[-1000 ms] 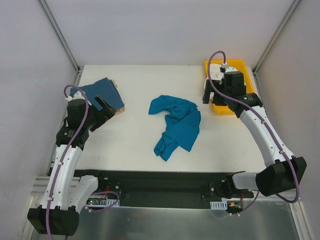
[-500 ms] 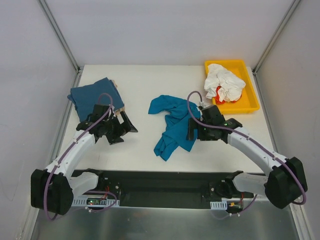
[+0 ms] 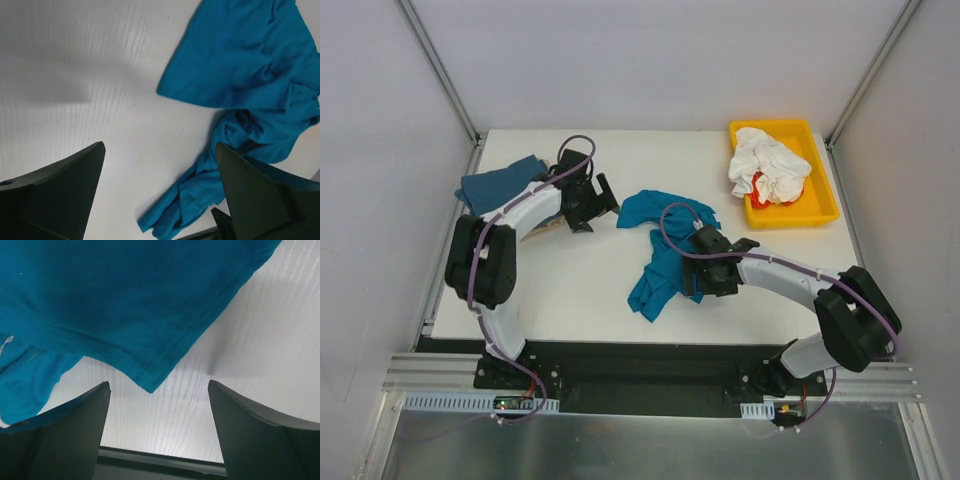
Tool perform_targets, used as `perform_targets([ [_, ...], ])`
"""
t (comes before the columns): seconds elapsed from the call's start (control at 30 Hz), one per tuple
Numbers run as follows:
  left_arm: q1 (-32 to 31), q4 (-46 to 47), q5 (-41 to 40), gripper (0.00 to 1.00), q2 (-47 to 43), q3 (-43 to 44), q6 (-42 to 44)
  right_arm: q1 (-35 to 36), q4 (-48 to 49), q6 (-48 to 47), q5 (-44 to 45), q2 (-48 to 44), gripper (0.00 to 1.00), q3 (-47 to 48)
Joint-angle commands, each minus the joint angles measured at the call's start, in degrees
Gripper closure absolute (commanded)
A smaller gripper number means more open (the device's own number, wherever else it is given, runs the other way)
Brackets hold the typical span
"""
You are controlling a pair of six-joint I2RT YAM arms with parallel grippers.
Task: Fold and stack the t-shirts
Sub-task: Flatten out the tshirt
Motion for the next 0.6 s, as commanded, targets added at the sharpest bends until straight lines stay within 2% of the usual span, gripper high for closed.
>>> perform_targets([
  [0.0, -1.7, -0.6, -1.6, 0.09, 9.4, 8.0, 1.3, 1.5, -0.3, 1.4, 4.9, 1.8, 0.18, 3.0],
  [0.17, -3.2, -0.7, -0.3, 0.09, 15.9, 12.9, 1.6, 1.6, 1.3, 1.8, 4.8, 4.4, 0.19, 2.6],
  [0.3, -5.2, -1.0, -2.8, 0.08, 19.9, 14.2, 2.8, 1.6, 1.6, 1.3, 5.0, 6.3, 0.22, 2.5],
  [0.4, -6.5, -2.1, -4.8, 0.12, 22.7, 15.6, 3.5, 1.6, 2.4, 0.3, 4.7, 7.1, 0.25, 2.5],
  [0.53, -7.2, -3.6, -4.7, 0.28, 25.7, 18.5, 3.6, 1.5, 3.1, -0.2, 5.4, 6.8, 0.28, 2.4],
  [0.57, -7.5, -3.5, -4.6, 0.37, 26.1, 18.9, 3.8, 1.6, 3.2, -0.4, 5.2, 6.7, 0.29, 2.3],
])
